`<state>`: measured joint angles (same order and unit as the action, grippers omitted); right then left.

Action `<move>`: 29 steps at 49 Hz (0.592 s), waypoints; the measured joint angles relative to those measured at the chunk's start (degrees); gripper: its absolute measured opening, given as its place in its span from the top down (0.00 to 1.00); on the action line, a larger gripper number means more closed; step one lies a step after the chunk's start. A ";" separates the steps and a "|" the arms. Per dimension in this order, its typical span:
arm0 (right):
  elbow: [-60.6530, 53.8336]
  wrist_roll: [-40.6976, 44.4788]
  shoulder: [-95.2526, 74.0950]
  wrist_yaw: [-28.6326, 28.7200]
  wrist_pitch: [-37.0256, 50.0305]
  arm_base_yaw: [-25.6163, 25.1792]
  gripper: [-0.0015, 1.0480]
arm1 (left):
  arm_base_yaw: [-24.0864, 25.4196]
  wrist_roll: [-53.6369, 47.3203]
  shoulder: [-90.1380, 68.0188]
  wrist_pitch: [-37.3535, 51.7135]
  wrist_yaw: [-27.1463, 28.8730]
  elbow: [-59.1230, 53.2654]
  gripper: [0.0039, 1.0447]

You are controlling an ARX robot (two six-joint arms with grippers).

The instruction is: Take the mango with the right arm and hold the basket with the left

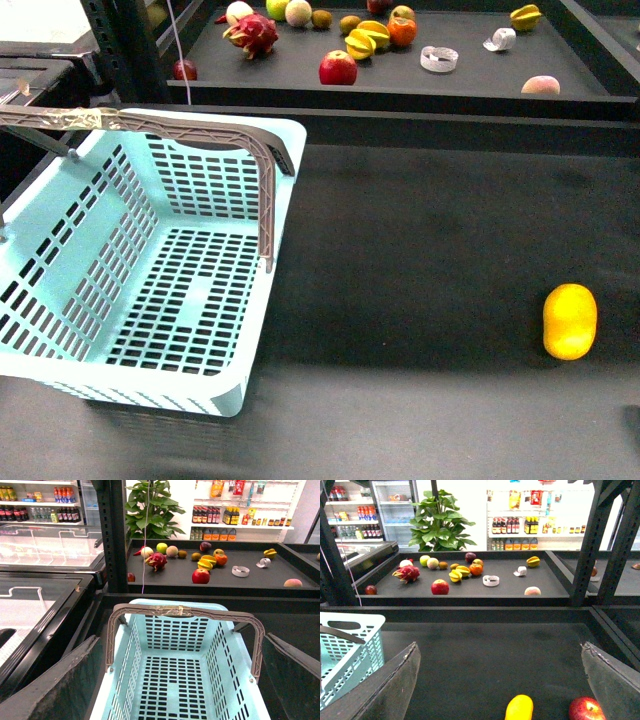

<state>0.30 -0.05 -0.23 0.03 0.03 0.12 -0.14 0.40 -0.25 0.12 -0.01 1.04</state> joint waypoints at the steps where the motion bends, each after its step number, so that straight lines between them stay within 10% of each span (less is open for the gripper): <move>1: 0.00 0.00 0.00 0.02 0.00 0.00 0.08 | 0.00 0.00 0.00 0.00 0.00 0.00 0.06; 29: 0.00 0.00 0.00 0.00 0.00 0.00 0.08 | 0.00 0.00 0.00 0.02 0.00 0.00 0.06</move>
<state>0.30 -0.05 -0.23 0.03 0.03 0.12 -0.14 0.40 -0.25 0.14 -0.01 1.04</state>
